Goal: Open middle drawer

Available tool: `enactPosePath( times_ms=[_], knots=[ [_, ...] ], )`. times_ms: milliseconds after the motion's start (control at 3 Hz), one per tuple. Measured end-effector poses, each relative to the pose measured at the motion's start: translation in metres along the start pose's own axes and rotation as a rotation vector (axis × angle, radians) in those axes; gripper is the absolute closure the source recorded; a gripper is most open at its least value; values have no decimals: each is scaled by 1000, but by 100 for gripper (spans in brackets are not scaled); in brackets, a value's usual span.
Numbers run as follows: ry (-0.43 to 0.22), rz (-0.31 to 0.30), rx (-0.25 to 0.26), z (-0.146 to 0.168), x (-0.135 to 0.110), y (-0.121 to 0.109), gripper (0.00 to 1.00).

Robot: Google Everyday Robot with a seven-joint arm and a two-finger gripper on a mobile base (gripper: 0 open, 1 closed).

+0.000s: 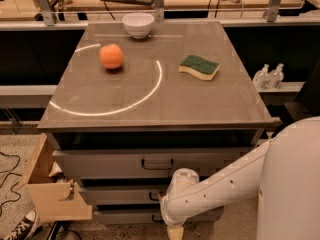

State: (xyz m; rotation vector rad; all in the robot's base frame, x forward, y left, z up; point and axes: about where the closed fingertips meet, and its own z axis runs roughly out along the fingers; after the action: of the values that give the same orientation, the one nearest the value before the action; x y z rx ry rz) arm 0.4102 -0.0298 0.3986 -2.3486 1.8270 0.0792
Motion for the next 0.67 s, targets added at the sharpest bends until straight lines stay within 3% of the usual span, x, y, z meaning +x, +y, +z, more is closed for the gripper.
enactPosePath(
  times_ms=[667],
  knots=[
    [5, -11, -17, 7, -7, -3, 42]
  ],
)
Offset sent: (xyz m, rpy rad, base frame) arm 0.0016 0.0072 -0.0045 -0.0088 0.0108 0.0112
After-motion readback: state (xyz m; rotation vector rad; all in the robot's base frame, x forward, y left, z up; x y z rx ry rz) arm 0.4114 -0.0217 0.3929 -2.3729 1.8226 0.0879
